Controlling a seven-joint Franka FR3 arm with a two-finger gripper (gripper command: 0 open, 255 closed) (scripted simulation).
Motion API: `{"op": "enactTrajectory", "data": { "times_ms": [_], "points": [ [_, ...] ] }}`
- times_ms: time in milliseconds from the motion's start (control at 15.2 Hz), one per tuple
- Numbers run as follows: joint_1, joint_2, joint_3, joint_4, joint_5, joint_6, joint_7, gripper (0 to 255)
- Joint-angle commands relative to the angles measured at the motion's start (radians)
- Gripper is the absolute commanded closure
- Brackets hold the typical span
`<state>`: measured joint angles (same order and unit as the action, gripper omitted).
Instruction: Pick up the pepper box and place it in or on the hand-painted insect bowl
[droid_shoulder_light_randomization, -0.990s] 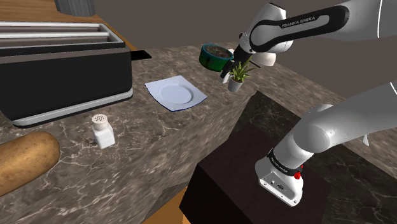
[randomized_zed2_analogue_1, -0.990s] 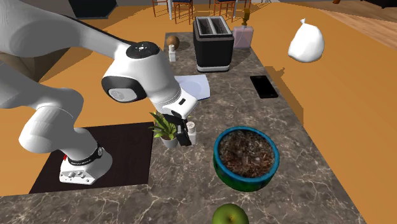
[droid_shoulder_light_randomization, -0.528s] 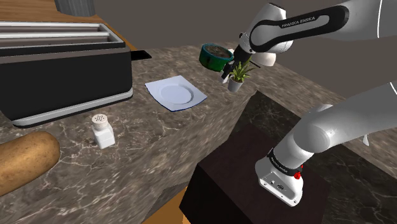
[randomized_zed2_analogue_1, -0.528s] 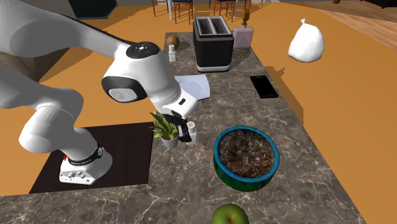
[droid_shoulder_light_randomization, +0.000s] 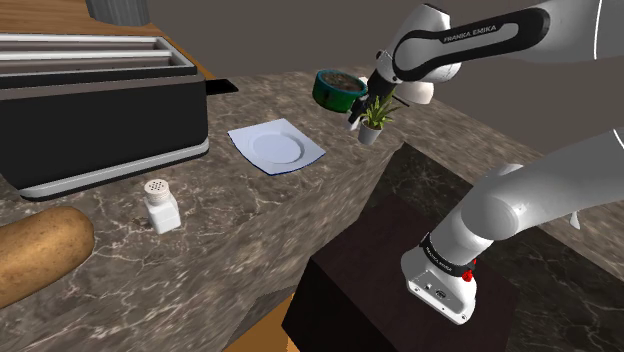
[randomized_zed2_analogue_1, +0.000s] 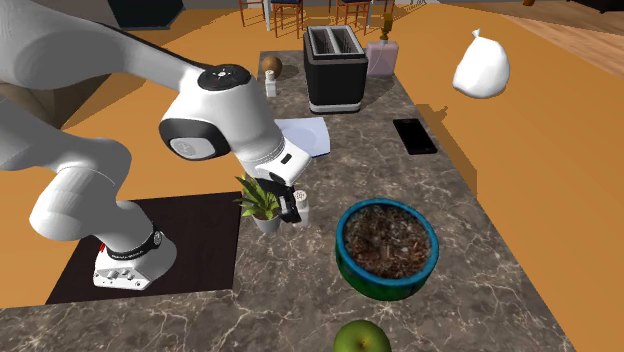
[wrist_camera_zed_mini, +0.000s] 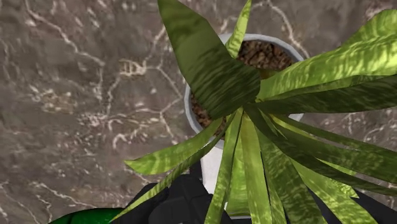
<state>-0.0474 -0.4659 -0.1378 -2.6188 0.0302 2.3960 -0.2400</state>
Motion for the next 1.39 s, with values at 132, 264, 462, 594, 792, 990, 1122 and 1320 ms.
{"op": "enactTrajectory", "data": {
  "times_ms": [132, 264, 462, 594, 792, 990, 1122, 1320],
  "points": [
    [-0.002, -0.023, 0.004, 0.031, -0.004, -0.055, 0.006, 255],
    [-0.003, -0.034, 0.006, 0.050, -0.005, -0.085, 0.010, 255],
    [-0.004, -0.049, 0.009, 0.080, -0.007, -0.130, 0.014, 255],
    [-0.005, -0.058, 0.011, 0.102, -0.009, -0.159, 0.016, 255],
    [-0.005, -0.068, 0.013, 0.134, -0.010, -0.203, 0.020, 255],
    [-0.006, -0.076, 0.016, 0.169, -0.011, -0.245, 0.023, 255],
    [-0.006, -0.080, 0.017, 0.193, -0.011, -0.273, 0.026, 255],
    [-0.006, -0.084, 0.019, 0.230, -0.012, -0.314, 0.028, 255]
  ]
}}
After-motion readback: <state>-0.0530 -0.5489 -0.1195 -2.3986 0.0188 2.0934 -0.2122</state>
